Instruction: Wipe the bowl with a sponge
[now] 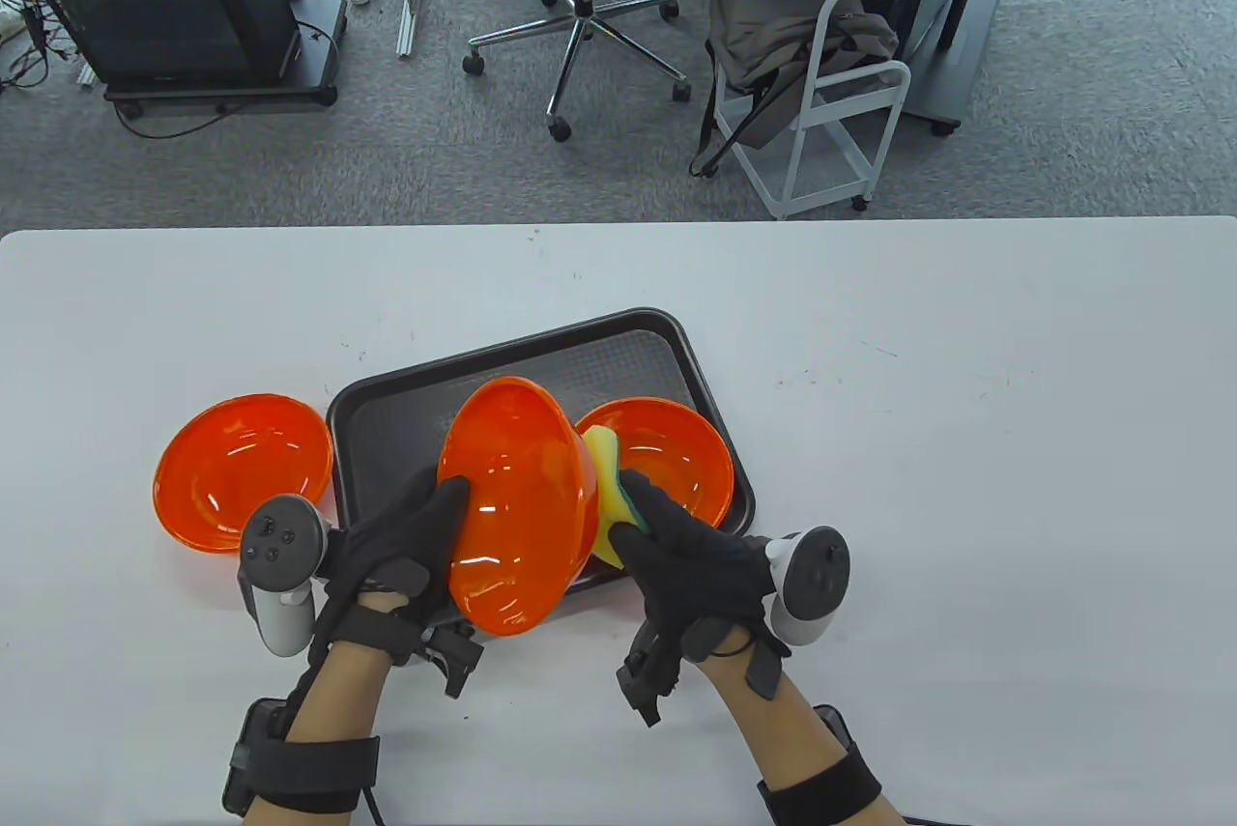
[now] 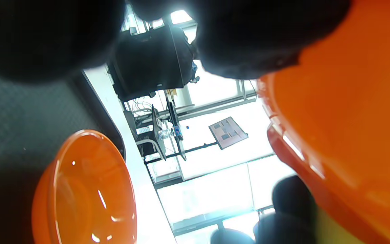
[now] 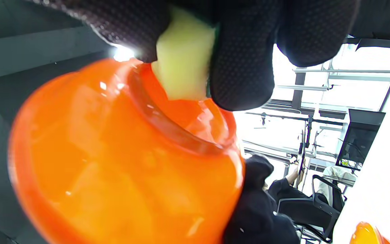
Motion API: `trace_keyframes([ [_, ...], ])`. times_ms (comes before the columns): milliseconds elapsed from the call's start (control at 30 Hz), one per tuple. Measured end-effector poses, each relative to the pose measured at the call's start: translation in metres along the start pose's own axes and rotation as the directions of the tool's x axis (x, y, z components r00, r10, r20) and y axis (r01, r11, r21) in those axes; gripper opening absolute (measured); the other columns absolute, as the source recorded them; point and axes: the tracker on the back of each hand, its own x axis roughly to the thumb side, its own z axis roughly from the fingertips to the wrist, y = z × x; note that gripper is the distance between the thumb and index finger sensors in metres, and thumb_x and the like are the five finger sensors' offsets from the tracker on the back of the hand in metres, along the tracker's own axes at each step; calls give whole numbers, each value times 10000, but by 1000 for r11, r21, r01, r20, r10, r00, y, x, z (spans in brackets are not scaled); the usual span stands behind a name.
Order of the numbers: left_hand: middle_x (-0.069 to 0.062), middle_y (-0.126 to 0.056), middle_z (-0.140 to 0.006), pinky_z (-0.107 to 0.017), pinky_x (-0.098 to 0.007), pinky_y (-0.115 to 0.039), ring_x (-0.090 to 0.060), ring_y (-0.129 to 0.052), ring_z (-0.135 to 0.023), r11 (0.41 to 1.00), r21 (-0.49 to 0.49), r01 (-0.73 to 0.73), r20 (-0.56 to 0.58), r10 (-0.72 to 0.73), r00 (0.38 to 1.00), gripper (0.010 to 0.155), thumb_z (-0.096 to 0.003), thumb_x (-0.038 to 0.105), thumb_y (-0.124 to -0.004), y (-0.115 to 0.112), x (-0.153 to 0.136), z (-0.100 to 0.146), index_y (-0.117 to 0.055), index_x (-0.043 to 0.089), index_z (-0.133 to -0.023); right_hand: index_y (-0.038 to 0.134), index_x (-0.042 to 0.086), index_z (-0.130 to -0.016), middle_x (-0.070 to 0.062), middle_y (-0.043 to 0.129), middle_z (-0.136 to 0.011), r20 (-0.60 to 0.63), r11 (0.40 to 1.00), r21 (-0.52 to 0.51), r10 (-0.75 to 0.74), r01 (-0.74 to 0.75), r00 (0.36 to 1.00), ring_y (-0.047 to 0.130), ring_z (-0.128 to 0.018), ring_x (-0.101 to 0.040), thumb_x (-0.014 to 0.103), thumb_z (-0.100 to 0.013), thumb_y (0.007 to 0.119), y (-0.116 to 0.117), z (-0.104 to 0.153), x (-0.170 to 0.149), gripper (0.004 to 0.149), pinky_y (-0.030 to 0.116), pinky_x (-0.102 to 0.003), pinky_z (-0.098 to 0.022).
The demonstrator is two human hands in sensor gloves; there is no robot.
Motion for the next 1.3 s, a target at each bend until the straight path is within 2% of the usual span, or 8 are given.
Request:
trace_keyframes([
  [100, 74, -984, -289, -59, -287, -934, -14, -911, 86, 1000, 2, 8, 20, -8, 1000, 536, -533, 510, -737, -6, 3, 1, -770, 71, -839, 626, 91, -944, -231, 864, -863, -6, 998, 54, 44, -44, 999, 998, -617, -339, 292, -548, 787, 6, 1, -3, 472, 757, -594, -501],
  [267, 69, -988, -279, -52, -291, -935, -17, -912, 94, 997, 79, -12, 26, 10, 1000, 534, -529, 504, -748, 6, 1, 1, -778, 68, -836, 637, 87, -938, -238, 872, -851, -33, 988, 148, 48, -42, 998, 1001, -611, -337, 287, -543, 792, 13, -1, -6, 469, 757, -596, -501],
  [367, 69, -988, -281, -57, -292, -935, -17, -913, 91, 996, 89, -26, 8, 26, 1000, 533, -530, 505, -749, 12, -4, 0, -778, 71, -838, 645, 87, -936, -241, 873, -849, -46, 986, 164, 19, -11, 999, 1002, -608, -338, 286, -541, 796, 15, -2, -7, 468, 755, -598, -501],
  [633, 71, -989, -283, -56, -291, -935, -17, -914, 90, 997, 64, -31, -27, 33, 999, 535, -531, 508, -743, 13, -8, -1, -778, 70, -837, 651, 95, -936, -238, 883, -841, -20, 992, 116, -41, 43, 999, 1004, -603, -333, 291, -540, 800, 6, -3, 0, 466, 756, -597, -502],
  [833, 73, -991, -277, -47, -289, -938, -13, -917, 99, 1000, -6, -18, -28, 18, 999, 535, -532, 506, -742, 4, -4, -2, -777, 64, -833, 646, 103, -941, -229, 883, -847, -9, 999, 40, -35, 36, 999, 1003, -604, -333, 292, -543, 797, 1, -2, 0, 466, 757, -593, -501],
  [1000, 73, -991, -282, -50, -288, -940, -12, -920, 94, 995, -71, -71, -13, 70, 997, 537, -536, 502, -736, -5, -2, -1, -765, 64, -846, 637, 107, -945, -225, 877, -853, -24, 999, 51, -9, 10, 1000, 1001, -607, -335, 292, -545, 791, 1, -1, -1, 467, 757, -592, -500],
  [1133, 71, -990, -283, -54, -288, -941, -13, -922, 91, 995, -55, -78, 12, 79, 997, 539, -537, 499, -738, -4, -2, -2, -760, 69, -861, 634, 98, -943, -230, 873, -853, -51, 997, 77, -8, 12, 999, 1001, -605, -339, 289, -546, 789, 5, 0, -5, 468, 757, -594, -499],
  [1300, 64, -992, -272, -46, -289, -941, -14, -921, 100, 999, 24, -40, 22, 40, 999, 537, -534, 496, -746, 5, -1, -1, -771, 75, -866, 638, 64, -931, -252, 881, -829, -86, 991, 130, 0, 12, 996, 1007, -586, -345, 284, -545, 792, 11, 0, -8, 471, 760, -595, -492],
])
